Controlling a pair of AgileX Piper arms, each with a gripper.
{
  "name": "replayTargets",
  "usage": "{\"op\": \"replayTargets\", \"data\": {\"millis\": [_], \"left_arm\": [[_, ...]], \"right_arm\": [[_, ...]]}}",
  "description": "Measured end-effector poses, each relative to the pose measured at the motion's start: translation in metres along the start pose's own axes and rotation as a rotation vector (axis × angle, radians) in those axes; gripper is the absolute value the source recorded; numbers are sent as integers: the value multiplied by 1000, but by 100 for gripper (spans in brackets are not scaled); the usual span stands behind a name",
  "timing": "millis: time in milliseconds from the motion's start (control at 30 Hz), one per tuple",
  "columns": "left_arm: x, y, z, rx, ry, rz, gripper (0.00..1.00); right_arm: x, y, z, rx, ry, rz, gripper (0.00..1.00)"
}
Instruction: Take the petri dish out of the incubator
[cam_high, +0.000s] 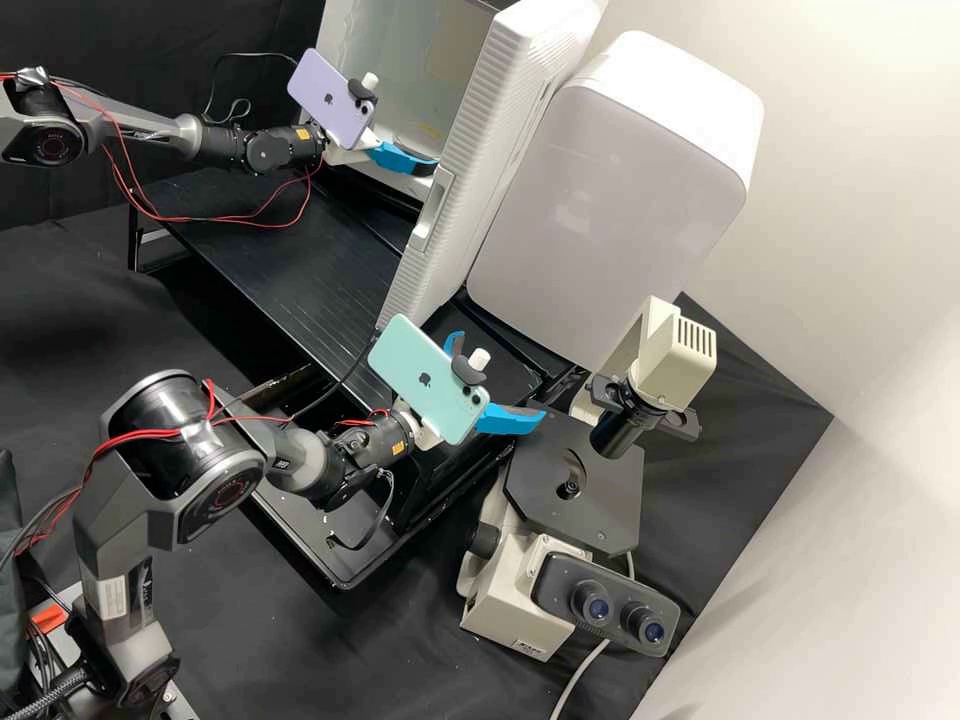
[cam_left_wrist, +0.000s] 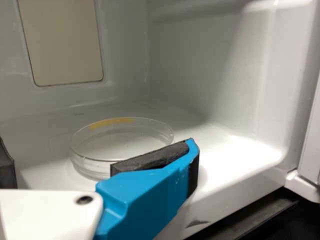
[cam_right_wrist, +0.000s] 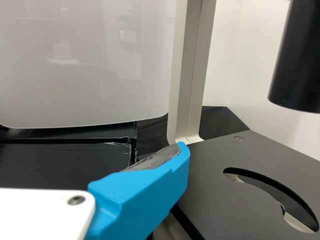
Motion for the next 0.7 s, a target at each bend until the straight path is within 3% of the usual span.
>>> {"op": "replayTargets", "data": {"millis": [133,267,367,700], "left_arm": [[3,-2,4,15,5,-1,100],[4,-1,5,2,13,0,100],[5,0,7,20,12,-2,100],[13,1,10,-5,11,-13,100]], "right_arm": [[0,0,0,0,0,0,100],[0,0,0,0,0,0,100],[0,0,0,0,0,0,100],[0,0,0,0,0,0,100]]}}
